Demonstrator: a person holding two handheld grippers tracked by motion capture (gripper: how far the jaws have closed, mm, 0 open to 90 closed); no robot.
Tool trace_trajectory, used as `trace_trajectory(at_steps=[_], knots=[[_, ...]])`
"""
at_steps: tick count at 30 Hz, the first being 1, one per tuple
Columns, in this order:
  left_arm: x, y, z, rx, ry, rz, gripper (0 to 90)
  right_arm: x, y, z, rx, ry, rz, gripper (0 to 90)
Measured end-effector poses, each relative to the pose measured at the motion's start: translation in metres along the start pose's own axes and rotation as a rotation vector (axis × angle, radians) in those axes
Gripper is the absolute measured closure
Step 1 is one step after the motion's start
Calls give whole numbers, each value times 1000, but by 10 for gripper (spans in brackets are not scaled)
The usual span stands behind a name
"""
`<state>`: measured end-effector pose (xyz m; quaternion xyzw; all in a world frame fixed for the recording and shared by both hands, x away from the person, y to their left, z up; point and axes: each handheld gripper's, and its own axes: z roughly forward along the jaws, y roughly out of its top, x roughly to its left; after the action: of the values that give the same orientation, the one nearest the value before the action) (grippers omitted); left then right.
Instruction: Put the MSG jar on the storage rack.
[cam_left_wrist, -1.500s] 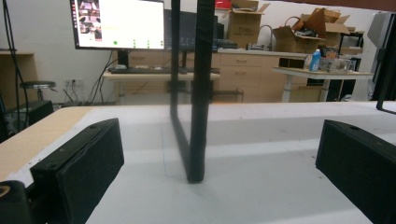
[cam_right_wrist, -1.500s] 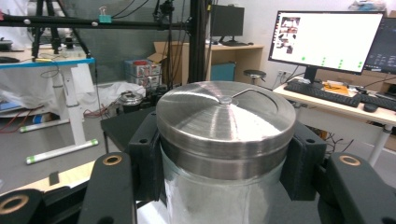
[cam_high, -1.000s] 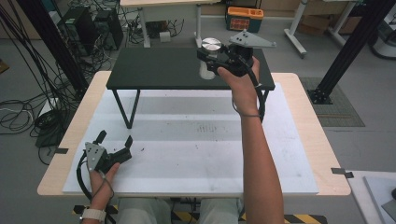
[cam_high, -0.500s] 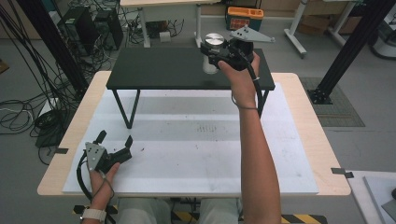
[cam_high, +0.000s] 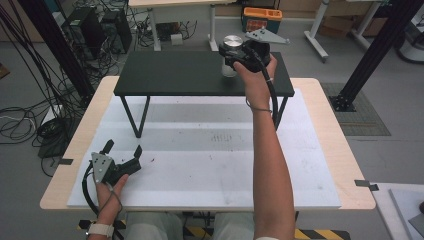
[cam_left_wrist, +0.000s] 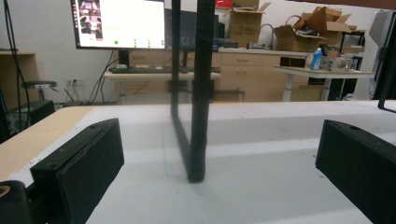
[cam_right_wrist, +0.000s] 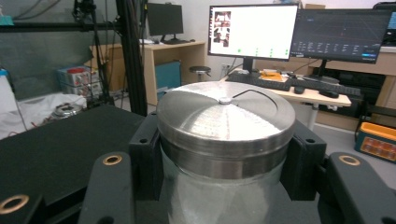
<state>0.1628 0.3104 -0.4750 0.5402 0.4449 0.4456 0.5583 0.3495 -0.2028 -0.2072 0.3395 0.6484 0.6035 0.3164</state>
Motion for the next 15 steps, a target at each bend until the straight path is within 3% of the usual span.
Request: trace_trajectory(at_steps=[15], knots=[[0,0,0,1,0,1,13,-1,0,8,28,-28,-11,425]])
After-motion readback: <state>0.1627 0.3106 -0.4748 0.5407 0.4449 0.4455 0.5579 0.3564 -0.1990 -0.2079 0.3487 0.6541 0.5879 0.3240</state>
